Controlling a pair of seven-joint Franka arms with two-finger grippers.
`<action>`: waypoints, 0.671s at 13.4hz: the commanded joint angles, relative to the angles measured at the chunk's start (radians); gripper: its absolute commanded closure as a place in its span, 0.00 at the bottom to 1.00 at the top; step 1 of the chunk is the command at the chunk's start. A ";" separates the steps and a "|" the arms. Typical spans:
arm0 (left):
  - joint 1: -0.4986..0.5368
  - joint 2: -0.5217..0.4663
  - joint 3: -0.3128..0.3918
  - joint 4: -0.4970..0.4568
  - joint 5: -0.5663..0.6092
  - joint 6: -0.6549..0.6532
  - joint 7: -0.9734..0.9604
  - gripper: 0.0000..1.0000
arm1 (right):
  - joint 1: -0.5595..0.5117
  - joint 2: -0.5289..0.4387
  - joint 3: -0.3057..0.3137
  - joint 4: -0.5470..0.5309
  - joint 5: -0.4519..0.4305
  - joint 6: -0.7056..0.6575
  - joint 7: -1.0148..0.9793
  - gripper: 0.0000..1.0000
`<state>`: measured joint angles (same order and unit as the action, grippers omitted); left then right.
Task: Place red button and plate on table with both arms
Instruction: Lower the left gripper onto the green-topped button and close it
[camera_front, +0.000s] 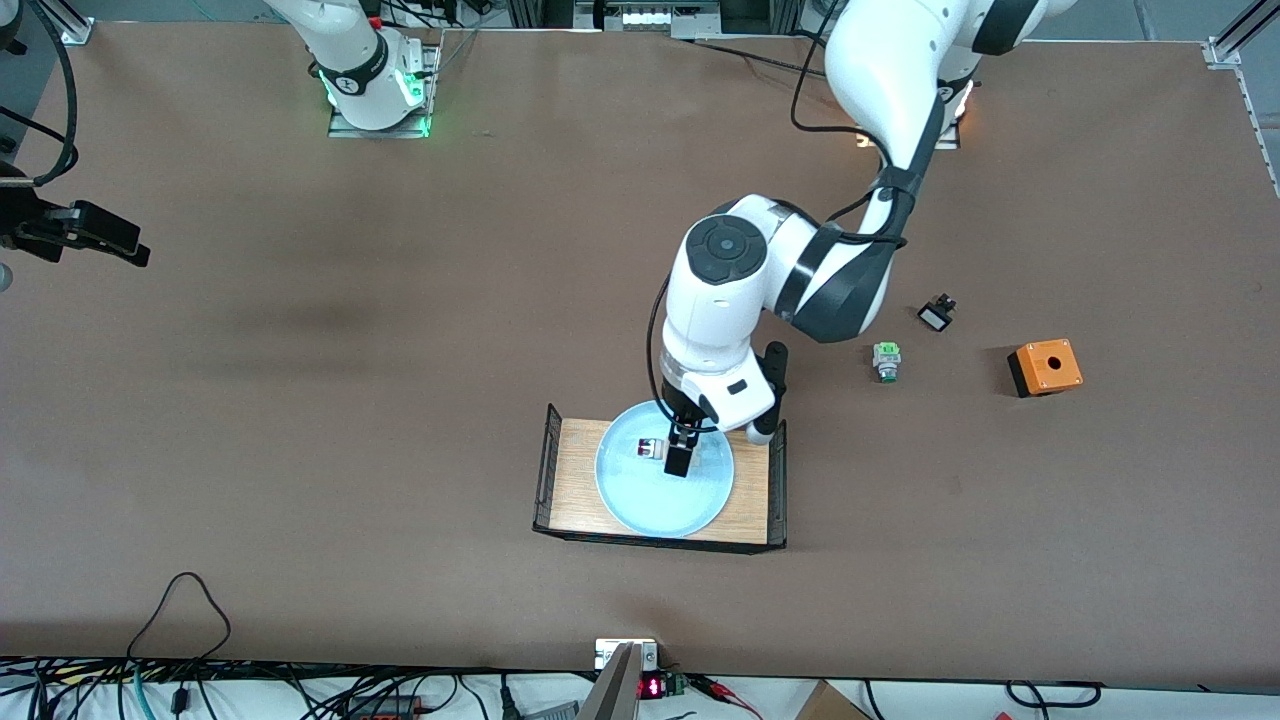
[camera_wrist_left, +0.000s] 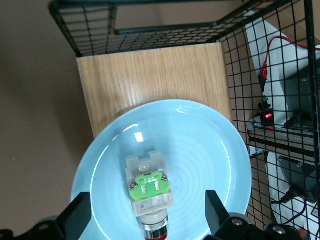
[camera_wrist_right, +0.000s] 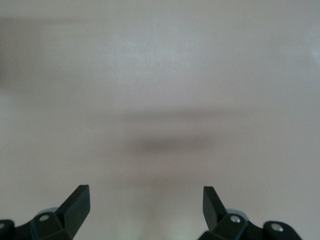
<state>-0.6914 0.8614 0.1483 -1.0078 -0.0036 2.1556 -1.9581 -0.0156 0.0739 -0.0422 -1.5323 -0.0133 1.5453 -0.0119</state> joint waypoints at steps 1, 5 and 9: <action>-0.022 0.060 0.046 0.098 0.022 0.010 0.001 0.00 | -0.009 -0.012 0.004 -0.012 0.003 0.009 -0.005 0.00; -0.033 0.074 0.056 0.090 0.025 0.021 0.007 0.00 | -0.009 -0.012 0.004 -0.014 0.003 0.007 -0.005 0.00; -0.039 0.082 0.056 0.087 0.048 0.017 0.007 0.00 | -0.009 -0.012 0.004 -0.012 0.003 0.009 -0.005 0.00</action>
<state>-0.7175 0.9188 0.1855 -0.9596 0.0223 2.1730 -1.9527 -0.0157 0.0739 -0.0422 -1.5324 -0.0133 1.5454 -0.0118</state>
